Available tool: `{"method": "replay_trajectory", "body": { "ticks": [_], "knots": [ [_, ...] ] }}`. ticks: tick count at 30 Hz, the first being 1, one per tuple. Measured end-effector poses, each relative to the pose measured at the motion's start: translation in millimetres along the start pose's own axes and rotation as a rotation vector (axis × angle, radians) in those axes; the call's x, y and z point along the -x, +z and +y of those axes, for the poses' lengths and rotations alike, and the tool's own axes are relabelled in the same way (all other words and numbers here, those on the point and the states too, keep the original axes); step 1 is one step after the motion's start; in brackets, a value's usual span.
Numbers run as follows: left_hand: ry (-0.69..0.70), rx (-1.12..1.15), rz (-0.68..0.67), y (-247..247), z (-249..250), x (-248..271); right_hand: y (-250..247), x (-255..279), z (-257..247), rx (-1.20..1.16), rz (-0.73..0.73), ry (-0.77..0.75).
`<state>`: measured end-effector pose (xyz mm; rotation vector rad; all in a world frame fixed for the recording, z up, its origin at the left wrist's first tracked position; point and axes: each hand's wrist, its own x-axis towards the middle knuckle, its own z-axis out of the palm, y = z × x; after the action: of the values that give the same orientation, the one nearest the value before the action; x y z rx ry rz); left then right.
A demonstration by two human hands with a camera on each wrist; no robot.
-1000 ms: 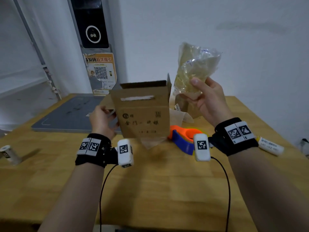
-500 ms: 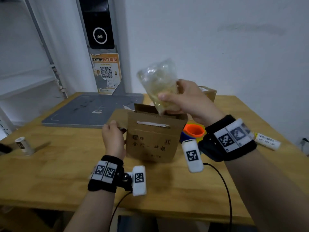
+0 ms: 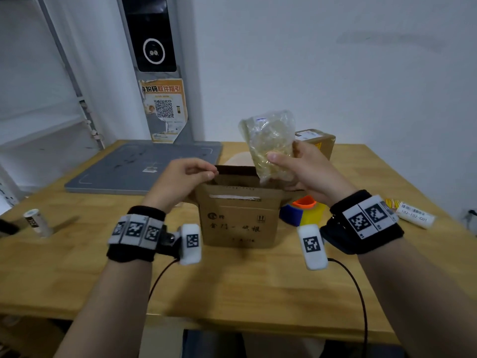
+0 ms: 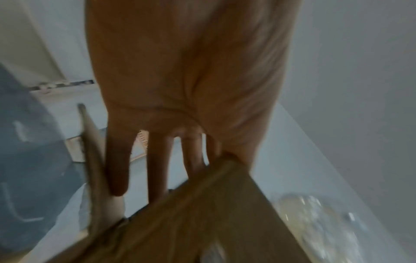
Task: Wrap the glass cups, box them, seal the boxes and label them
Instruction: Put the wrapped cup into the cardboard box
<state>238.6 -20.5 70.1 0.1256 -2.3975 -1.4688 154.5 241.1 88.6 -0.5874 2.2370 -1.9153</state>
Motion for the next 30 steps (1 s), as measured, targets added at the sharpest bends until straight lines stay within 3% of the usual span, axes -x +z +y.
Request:
{"method": "replay_trajectory", "body": {
  "ticks": [2,4,6,10,14,21,30],
  "knots": [
    [0.0,0.061,-0.208,-9,-16,5,-3,3,7,-0.035,-0.008,0.014],
    [-0.038,-0.022,-0.385,-12,-35,9,-5,5,14,-0.081,-0.017,0.026],
    [-0.027,-0.144,-0.441,-7,-50,9,-5,5,18,-0.092,-0.005,0.036],
    [0.062,-0.319,-0.411,11,-56,1,-1,2,17,0.011,-0.003,0.018],
    [-0.022,-0.356,-0.408,11,-66,-10,6,3,5,0.205,-0.086,-0.069],
    [-0.075,0.004,-0.374,21,-96,-6,36,-12,2,0.969,-0.141,-0.066],
    [-0.088,0.032,-0.327,23,-94,3,56,-17,16,1.337,-0.149,-0.027]
  ]
}}
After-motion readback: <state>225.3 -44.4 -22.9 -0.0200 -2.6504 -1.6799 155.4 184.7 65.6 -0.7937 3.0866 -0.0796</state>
